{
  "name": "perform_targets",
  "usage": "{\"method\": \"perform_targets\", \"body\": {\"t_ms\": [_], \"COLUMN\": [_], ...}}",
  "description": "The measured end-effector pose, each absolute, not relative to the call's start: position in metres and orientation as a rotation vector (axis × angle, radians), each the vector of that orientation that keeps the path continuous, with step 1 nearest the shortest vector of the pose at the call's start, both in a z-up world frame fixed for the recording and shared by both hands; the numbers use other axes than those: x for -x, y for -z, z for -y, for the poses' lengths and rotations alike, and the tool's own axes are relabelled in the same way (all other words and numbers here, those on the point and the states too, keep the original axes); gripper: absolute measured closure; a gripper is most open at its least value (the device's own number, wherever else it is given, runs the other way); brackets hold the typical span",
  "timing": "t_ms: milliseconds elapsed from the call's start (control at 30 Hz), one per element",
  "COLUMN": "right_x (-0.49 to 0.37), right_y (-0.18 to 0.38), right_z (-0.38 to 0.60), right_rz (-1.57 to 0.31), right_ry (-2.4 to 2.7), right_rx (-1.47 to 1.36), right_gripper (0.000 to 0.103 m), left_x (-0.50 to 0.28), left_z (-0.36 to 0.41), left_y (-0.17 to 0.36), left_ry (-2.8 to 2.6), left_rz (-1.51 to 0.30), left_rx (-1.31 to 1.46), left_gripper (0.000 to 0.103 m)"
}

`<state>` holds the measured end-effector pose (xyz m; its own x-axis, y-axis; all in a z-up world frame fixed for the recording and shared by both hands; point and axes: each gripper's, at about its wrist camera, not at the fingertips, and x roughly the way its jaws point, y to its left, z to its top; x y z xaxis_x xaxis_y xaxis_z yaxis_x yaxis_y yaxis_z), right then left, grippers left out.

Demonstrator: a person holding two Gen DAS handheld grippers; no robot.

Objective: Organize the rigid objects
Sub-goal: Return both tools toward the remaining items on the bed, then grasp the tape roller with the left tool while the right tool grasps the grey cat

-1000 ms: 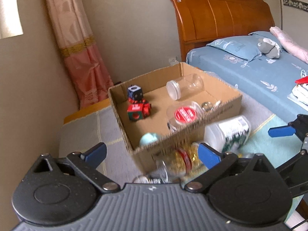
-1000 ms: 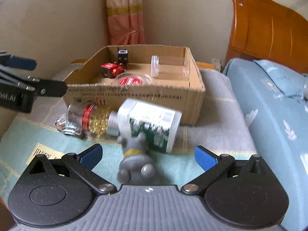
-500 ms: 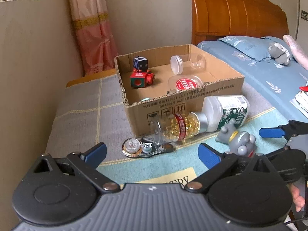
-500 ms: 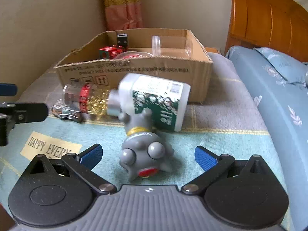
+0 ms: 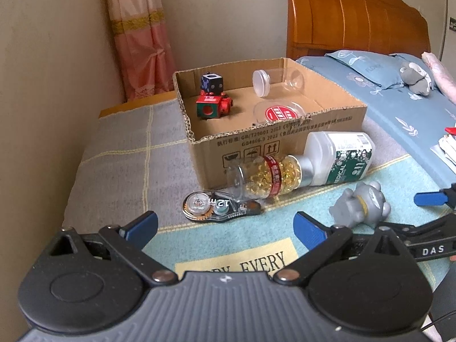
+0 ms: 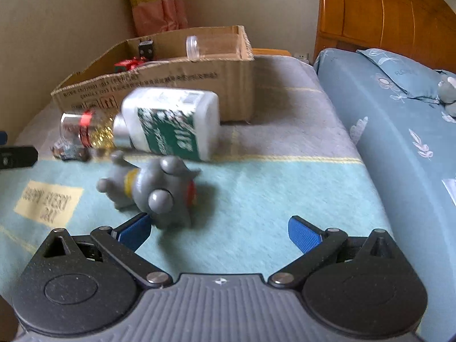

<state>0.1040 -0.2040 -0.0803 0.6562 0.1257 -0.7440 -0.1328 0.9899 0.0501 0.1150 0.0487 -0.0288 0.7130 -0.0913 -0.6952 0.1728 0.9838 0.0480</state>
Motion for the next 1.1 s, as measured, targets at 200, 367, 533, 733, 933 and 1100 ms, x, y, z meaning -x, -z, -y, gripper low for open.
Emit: {"method": "perform_targets", "body": {"t_ms": [200, 367, 533, 733, 933, 1100], "right_x": [-0.095, -0.092, -0.091, -0.093, -0.097, -0.098], "right_y": [0.088, 0.089, 0.089, 0.088, 0.087, 0.086], "right_z": [0.204, 0.206, 0.206, 0.204, 0.201, 0.196], "right_rz": [-0.806, -0.773, -0.769, -0.779, -0.796, -0.809], "right_ry": [-0.14, -0.156, -0.154, -0.139, -0.141, -0.156], "right_rx": [0.084, 0.087, 0.085, 0.081, 0.084, 0.092], "right_gripper": [0.0, 0.0, 0.0, 0.0, 0.0, 0.0], "left_x": [-0.126, -0.144, -0.159, -0.167, -0.178, -0.186], "left_z": [-0.047, -0.052, -0.061, -0.065, -0.064, -0.064], "left_y": [0.041, 0.062, 0.081, 0.085, 0.087, 0.088], "left_ry": [0.18, 0.205, 0.224, 0.26, 0.292, 0.321], "left_rz": [-0.777, -0.82, -0.869, -0.838, -0.814, -0.797], "left_rx": [-0.138, -0.144, -0.117, -0.109, -0.121, -0.129], "left_gripper": [0.002, 0.002, 0.002, 0.001, 0.001, 0.008]}}
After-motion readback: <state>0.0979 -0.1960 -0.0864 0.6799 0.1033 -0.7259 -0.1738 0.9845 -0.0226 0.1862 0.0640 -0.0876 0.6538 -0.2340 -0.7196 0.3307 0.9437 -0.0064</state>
